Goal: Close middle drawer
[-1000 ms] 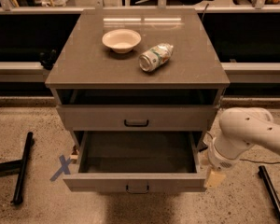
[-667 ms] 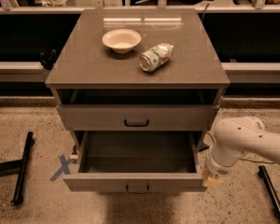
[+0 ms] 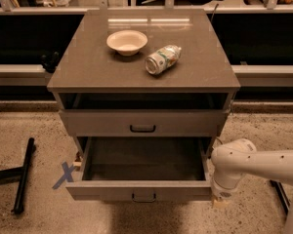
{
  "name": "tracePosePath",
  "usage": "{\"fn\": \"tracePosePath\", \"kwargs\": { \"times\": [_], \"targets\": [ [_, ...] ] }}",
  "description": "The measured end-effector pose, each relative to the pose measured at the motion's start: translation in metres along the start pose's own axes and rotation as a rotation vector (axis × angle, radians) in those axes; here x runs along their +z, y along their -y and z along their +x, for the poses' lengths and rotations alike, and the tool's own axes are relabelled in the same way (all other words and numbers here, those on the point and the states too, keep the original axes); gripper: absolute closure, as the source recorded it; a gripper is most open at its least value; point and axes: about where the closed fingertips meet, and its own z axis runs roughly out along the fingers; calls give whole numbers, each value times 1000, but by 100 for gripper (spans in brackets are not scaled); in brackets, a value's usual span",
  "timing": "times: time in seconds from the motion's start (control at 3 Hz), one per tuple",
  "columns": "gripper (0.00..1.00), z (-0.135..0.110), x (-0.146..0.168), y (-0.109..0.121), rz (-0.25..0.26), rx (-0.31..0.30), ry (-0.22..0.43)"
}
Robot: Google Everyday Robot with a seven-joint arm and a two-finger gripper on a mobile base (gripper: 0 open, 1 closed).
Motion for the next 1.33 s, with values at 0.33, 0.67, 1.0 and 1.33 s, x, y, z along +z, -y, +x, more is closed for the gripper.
{"fn": "tracePosePath", "kwargs": {
  "times": [0.33, 0.67, 1.0, 1.33],
  "targets": [
    [100, -1, 22, 6, 17, 74, -12],
    [100, -27, 38, 26, 30, 146, 57],
    [100, -28, 39, 29, 35, 155, 67],
    [100, -31, 39, 36, 48, 180, 91]
  ]
}}
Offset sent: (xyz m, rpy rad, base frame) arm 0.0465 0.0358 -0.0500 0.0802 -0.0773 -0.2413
